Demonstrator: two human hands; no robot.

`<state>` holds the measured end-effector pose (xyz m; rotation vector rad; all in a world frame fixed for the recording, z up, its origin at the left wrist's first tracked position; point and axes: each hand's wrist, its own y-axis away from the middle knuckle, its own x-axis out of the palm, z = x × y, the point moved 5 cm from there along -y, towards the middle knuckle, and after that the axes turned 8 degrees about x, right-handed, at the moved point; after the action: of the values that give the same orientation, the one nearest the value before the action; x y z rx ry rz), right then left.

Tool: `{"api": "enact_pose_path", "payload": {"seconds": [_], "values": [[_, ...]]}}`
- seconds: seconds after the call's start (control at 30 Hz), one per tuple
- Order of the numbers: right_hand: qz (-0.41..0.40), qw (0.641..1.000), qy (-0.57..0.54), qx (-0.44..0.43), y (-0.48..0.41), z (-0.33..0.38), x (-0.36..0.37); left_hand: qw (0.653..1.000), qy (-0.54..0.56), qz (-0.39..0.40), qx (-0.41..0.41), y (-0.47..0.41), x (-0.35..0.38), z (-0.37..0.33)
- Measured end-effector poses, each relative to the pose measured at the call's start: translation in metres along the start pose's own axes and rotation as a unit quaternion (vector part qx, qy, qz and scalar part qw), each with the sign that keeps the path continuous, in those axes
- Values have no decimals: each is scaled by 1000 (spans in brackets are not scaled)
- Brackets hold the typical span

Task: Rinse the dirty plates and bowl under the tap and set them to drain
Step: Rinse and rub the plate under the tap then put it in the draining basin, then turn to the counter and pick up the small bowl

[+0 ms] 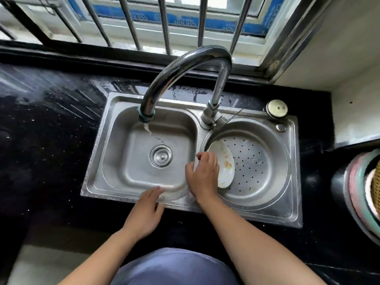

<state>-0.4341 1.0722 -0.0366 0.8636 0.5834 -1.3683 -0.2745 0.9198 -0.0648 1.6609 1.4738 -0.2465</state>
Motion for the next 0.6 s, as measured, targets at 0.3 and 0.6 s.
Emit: {"api": "enact_pose_path", "payload": {"seconds": [0.3,0.6], "values": [[442,890,50,-101,127,88,100,945,210,-160,-192,118,-58,106],[548,791,237,-130,295,163,209,820,379,-169,-393,331,-8,310]]}}
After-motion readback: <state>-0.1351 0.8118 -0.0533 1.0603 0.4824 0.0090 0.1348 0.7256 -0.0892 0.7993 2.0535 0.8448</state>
